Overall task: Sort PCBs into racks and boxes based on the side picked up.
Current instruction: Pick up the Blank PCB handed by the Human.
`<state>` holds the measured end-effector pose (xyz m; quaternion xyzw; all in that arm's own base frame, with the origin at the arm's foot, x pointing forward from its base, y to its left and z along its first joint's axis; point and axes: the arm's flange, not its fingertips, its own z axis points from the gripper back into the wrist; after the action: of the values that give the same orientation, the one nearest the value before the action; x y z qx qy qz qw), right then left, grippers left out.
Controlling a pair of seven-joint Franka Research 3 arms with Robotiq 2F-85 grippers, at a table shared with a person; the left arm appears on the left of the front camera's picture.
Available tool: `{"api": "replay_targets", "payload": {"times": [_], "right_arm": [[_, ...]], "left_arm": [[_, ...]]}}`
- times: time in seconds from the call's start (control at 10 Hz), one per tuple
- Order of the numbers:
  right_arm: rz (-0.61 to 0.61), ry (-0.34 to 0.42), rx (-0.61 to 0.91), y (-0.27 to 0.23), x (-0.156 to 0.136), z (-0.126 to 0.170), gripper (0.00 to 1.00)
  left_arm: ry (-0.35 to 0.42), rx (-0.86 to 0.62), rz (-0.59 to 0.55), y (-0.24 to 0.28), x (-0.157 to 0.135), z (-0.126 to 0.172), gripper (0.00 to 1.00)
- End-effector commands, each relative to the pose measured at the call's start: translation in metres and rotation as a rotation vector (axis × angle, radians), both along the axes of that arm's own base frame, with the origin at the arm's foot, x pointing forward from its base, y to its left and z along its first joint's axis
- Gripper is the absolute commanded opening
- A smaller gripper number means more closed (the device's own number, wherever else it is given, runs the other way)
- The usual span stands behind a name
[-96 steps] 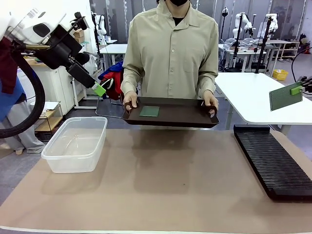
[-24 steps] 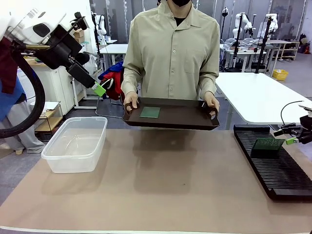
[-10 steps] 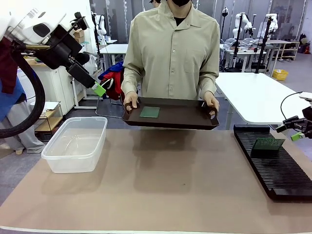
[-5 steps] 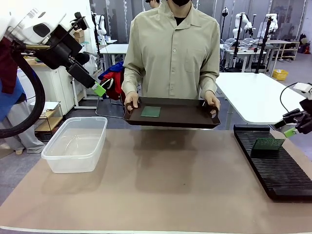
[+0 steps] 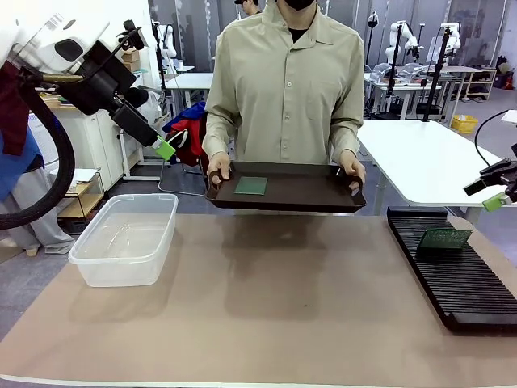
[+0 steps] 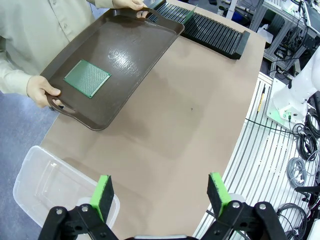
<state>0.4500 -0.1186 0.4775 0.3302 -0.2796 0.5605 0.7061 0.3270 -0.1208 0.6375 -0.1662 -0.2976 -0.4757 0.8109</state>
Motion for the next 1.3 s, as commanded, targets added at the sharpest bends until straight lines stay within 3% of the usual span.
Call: {"api": "replay_targets", "payload": {"times": [0.0, 0.4, 0.7, 1.2], "right_arm": [[-0.032, 0.032, -0.02, 0.002, 0.007, -0.012, 1.0], [-0.017, 0.021, -0.006, -0.002, 0.005, -0.012, 1.0], [-0.084, 0.062, 0.029, 0.011, -0.022, 0.018, 1.0], [-0.277, -0.123, 0.044, 0.026, -0.05, 0.051, 1.0]], "left_arm": [[-0.01, 0.002, -0.001, 0.0, 0.0, -0.001, 1.0], [-0.01, 0.002, -0.001, 0.0, 0.0, -0.001, 1.0], [-0.01, 0.002, -0.001, 0.0, 0.0, -0.001, 1.0], [-0.01, 0.002, -0.001, 0.0, 0.0, -0.001, 1.0]]}}
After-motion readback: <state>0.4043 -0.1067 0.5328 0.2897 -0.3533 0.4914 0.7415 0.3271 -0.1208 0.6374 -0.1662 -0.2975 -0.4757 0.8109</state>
